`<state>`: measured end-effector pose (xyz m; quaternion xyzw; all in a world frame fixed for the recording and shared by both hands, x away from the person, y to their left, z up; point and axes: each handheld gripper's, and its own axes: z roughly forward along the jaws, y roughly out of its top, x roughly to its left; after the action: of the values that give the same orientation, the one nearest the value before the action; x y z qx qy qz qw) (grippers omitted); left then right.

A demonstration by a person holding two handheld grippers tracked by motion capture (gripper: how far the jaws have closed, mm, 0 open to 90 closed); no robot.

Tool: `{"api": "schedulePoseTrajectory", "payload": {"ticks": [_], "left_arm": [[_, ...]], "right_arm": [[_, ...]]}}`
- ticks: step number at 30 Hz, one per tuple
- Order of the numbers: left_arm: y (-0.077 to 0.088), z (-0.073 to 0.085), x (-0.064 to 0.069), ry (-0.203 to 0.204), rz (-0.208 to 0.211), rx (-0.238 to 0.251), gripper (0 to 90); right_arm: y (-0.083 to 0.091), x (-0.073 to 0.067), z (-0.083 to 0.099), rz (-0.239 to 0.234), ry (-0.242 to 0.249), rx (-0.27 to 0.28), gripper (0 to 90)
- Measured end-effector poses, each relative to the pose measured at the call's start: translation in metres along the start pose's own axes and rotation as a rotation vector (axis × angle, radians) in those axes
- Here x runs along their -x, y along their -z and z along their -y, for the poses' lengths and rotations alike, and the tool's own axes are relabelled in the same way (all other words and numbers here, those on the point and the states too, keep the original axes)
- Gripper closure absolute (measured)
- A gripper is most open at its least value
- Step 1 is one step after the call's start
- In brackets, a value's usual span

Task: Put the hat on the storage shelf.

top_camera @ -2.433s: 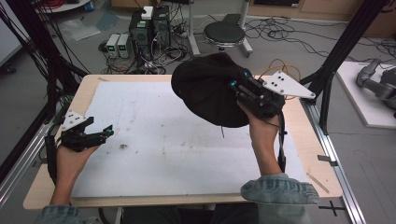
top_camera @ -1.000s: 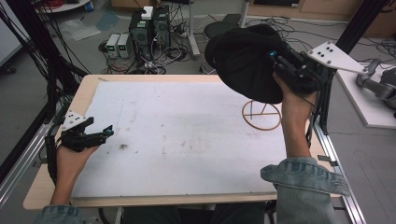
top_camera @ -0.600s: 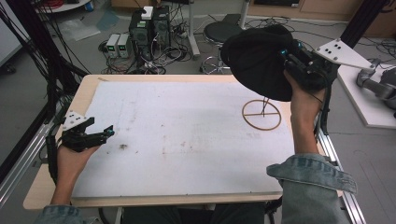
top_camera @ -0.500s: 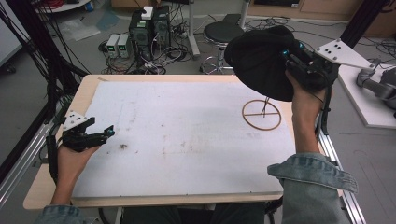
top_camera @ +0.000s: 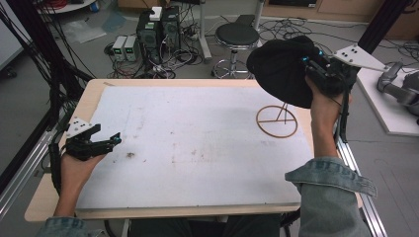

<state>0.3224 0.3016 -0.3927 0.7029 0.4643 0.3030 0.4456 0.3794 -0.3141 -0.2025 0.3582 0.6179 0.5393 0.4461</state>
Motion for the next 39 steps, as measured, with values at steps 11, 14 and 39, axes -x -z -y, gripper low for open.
{"api": "schedulePoseTrajectory", "payload": {"ticks": [11, 14, 39], "left_arm": [[0.000, 0.000, 0.000, -0.001, 0.002, 0.000, 20.7], [0.000, 0.000, 0.000, -0.002, 0.002, -0.002, 20.6], [-0.001, 0.002, -0.002, 0.004, 0.004, -0.004, 20.8]], "right_arm": [[-0.012, 0.013, 0.015, 0.031, -0.016, -0.050, 78.4], [-0.015, 0.016, 0.018, 0.039, -0.021, -0.062, 78.3], [-0.036, 0.035, 0.040, 0.078, -0.043, -0.154, 75.6]]}}
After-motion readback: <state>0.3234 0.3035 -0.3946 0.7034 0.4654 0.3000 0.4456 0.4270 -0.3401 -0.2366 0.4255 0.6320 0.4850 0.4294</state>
